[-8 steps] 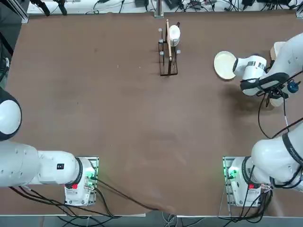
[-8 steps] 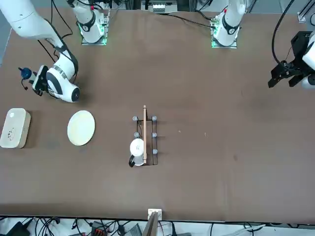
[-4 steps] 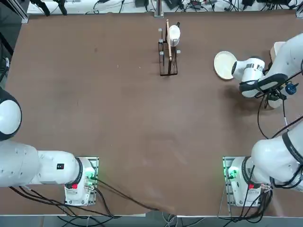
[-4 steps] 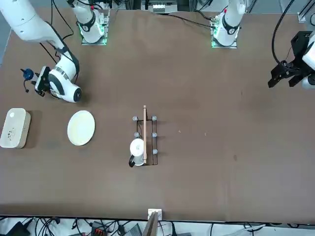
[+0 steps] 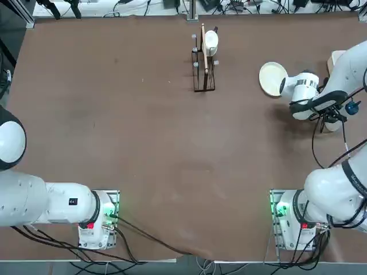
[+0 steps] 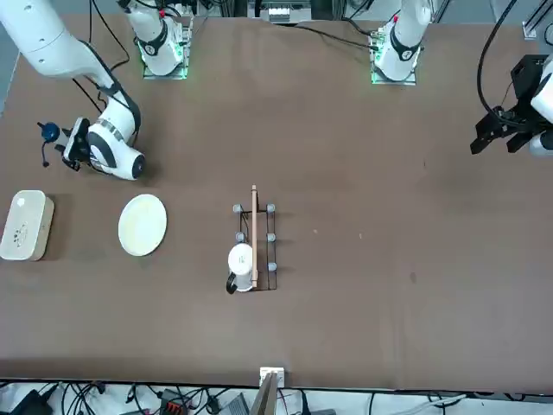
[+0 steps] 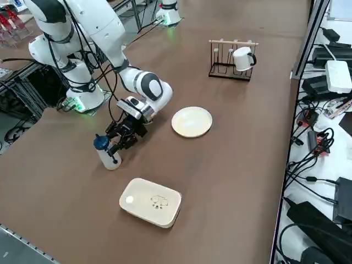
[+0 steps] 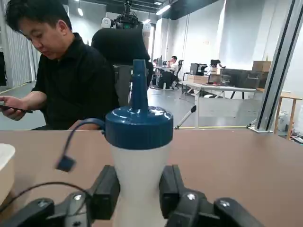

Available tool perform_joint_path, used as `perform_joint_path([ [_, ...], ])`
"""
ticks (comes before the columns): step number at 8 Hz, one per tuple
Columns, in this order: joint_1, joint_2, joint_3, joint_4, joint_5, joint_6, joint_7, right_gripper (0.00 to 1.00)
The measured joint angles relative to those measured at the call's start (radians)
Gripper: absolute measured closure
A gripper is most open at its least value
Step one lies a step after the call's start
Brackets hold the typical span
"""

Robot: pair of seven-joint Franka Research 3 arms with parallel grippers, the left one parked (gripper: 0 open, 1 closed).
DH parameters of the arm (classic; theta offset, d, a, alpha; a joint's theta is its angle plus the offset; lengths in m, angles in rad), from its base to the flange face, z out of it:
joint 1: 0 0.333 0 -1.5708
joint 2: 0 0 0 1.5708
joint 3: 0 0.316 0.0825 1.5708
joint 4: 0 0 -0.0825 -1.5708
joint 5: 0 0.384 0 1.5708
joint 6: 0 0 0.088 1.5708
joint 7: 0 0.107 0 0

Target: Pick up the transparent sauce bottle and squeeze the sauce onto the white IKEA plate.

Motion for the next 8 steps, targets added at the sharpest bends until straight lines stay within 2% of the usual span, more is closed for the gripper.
perform_joint_path([
  [2,0.000,0.007,0.000,0.000,-0.002,-0.020,0.004,0.13],
  [3,0.000,0.007,0.000,0.000,-0.002,-0.023,0.004,0.02],
  [8,0.000,0.007,0.004,0.001,-0.002,-0.029,0.004,0.02],
])
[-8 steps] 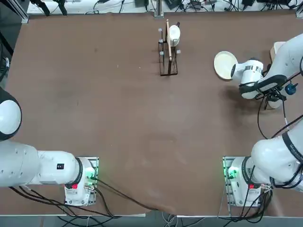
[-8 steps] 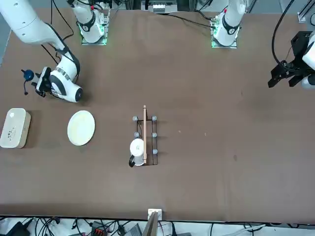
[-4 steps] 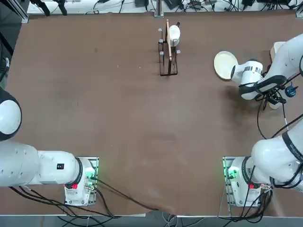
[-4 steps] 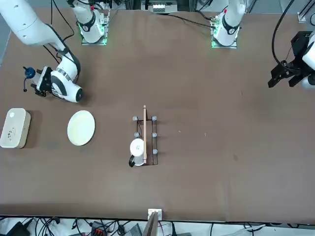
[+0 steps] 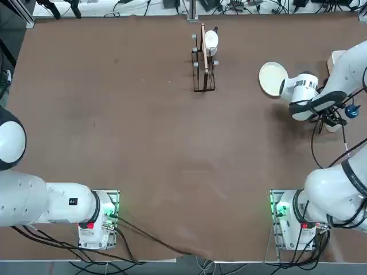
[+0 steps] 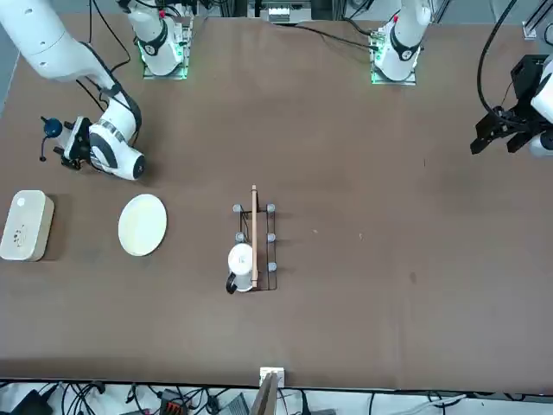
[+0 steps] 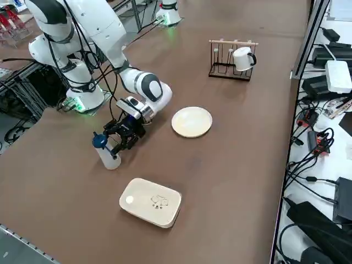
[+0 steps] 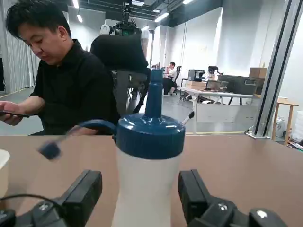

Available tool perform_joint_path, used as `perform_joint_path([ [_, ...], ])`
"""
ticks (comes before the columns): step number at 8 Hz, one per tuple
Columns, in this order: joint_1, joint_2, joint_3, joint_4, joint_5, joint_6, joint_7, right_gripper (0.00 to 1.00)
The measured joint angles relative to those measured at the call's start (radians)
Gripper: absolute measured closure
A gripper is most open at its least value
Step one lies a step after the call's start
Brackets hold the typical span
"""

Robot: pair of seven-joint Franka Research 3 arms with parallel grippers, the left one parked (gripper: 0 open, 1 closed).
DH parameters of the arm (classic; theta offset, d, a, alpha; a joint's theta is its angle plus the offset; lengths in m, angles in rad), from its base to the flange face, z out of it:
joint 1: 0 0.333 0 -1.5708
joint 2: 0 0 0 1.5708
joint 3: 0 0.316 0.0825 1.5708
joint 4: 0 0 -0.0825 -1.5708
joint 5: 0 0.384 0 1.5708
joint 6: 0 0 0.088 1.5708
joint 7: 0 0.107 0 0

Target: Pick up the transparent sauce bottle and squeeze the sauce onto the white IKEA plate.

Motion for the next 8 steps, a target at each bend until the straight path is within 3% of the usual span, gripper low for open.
perform_joint_path([
  [8,0.003,0.000,0.012,0.000,0.025,0.000,-0.001,0.02],
])
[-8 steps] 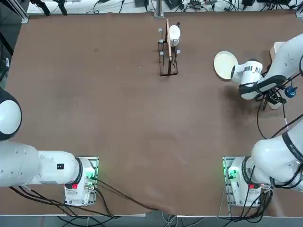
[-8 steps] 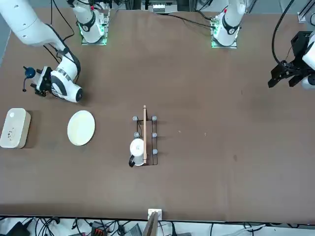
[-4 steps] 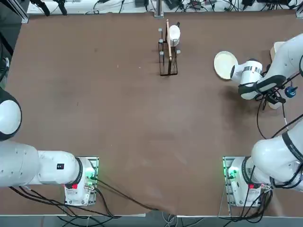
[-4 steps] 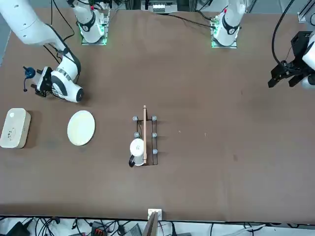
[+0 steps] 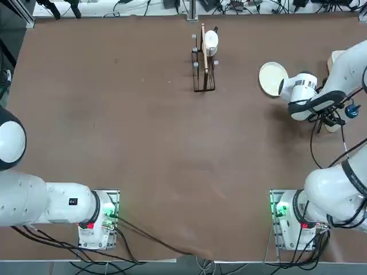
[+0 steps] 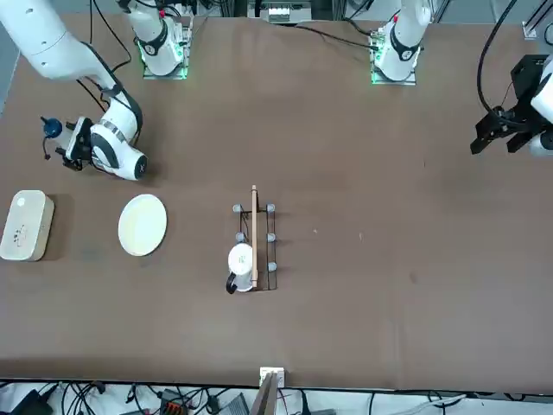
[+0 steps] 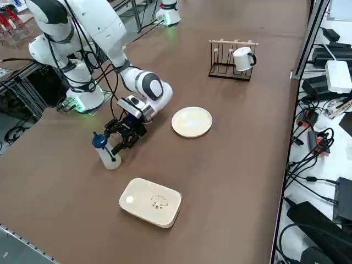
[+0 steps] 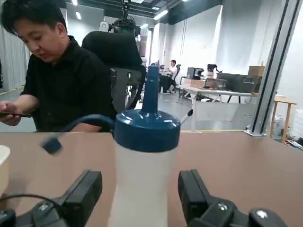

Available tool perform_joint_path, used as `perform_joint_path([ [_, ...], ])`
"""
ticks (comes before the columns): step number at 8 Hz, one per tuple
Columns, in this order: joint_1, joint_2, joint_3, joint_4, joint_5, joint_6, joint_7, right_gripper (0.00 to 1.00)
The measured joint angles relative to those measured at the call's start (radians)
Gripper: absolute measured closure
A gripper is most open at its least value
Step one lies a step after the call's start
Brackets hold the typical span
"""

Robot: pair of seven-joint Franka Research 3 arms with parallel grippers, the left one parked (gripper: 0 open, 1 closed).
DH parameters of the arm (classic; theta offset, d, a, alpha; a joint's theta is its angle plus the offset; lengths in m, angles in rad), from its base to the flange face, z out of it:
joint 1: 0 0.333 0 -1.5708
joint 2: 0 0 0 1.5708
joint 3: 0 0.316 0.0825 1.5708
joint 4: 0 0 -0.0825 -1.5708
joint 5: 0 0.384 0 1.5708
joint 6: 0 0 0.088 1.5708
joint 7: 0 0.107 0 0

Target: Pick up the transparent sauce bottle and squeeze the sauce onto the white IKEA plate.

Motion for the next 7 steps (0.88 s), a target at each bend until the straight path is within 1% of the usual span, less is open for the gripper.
perform_joint_path([
  [2,0.004,0.000,0.015,0.000,0.030,-0.017,-0.001,0.02],
  [4,0.005,0.000,0.047,0.001,0.034,-0.027,-0.004,0.01],
  [5,0.005,-0.001,0.076,0.011,0.049,-0.036,-0.013,0.01],
  [7,0.007,-0.009,0.153,0.077,0.110,-0.046,-0.043,0.01],
])
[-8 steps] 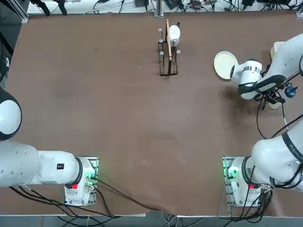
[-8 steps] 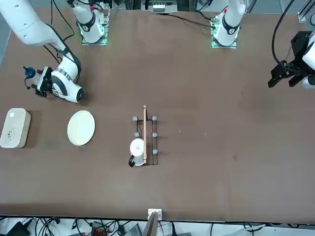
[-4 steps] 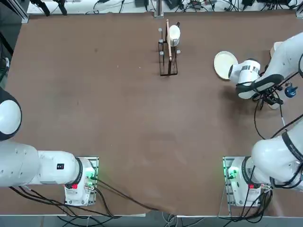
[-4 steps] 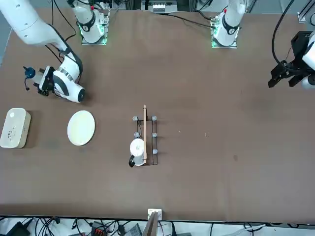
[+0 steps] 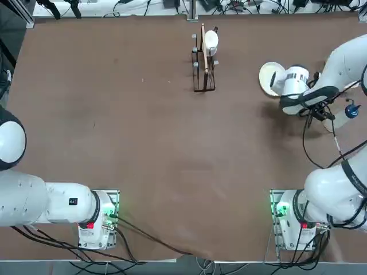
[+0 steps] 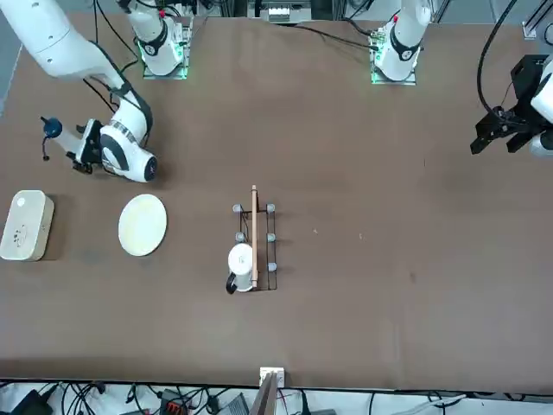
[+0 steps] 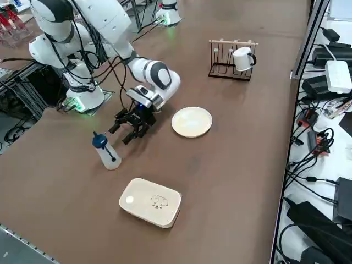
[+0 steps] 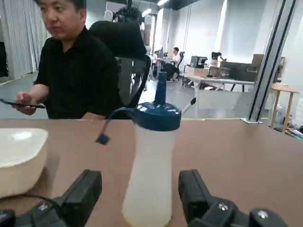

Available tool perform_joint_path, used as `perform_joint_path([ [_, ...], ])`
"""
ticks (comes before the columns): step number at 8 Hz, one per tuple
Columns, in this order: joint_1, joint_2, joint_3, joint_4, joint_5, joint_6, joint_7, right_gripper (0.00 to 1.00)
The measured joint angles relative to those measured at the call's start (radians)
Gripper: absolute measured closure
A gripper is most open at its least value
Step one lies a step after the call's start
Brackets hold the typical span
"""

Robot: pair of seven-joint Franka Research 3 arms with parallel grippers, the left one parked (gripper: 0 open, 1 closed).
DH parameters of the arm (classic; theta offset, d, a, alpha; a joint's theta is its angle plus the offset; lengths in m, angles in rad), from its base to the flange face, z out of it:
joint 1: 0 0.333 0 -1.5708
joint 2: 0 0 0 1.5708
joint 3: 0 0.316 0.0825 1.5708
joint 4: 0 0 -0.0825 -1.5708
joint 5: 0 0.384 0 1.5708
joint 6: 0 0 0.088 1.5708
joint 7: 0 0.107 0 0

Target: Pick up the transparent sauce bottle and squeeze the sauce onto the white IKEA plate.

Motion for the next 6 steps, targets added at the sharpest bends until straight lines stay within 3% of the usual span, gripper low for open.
perform_joint_path([
  [3,0.005,-0.008,0.110,0.174,0.141,-0.001,-0.107,0.01],
  [6,0.006,-0.007,0.153,0.371,0.328,0.023,-0.479,0.01],
])
